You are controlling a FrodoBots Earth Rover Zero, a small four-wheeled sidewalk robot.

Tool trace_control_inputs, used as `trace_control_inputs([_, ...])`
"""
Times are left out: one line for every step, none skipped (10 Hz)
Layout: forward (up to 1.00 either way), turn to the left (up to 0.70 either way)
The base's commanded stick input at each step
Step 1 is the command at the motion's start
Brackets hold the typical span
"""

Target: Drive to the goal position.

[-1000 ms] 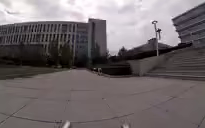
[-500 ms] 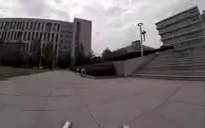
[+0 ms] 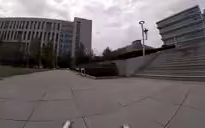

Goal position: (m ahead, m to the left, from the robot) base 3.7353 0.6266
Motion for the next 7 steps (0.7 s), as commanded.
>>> trace_control_inputs([0.7,0.0])
trace_control_inputs([0.7,0.34])
trace_control_inputs([0.7,0.35])
trace_control_inputs([0.7,0.35])
trace_control_inputs([0.7,0.35])
trace_control_inputs([0.7,0.35])
trace_control_inputs([0.7,0.35])
